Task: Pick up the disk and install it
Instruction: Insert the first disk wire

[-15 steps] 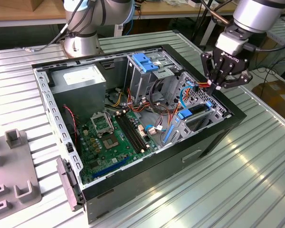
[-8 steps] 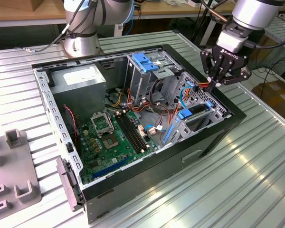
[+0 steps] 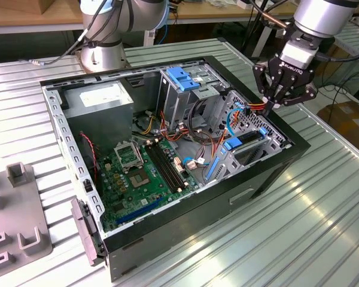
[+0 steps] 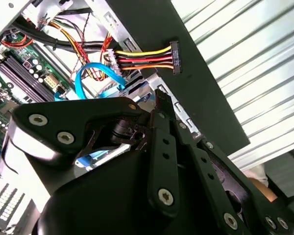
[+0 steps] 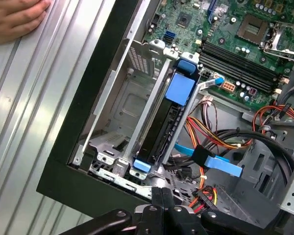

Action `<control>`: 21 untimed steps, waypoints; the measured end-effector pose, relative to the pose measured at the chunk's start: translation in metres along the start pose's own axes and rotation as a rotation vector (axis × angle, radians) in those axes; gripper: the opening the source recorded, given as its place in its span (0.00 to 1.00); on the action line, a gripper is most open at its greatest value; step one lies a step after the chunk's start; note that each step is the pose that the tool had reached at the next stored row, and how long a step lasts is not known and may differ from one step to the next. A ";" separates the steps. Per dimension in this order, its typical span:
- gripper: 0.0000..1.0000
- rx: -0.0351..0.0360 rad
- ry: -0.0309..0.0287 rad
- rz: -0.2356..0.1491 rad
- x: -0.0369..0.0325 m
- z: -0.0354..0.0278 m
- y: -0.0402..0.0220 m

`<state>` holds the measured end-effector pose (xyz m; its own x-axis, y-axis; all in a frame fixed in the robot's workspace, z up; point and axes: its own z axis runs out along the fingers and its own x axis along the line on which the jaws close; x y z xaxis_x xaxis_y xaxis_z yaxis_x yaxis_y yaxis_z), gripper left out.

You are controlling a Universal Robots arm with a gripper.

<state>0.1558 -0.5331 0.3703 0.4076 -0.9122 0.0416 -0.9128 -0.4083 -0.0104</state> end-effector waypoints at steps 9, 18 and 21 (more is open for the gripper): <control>0.11 -0.0005 -0.0014 -0.065 0.0014 -0.0019 -0.0081; 0.11 0.0015 -0.0016 -0.118 -0.0043 -0.0022 -0.0222; 0.11 0.0023 -0.0008 -0.150 -0.0065 -0.0022 -0.0247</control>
<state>0.1756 -0.5171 0.3725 0.5397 -0.8408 0.0421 -0.8414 -0.5404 -0.0064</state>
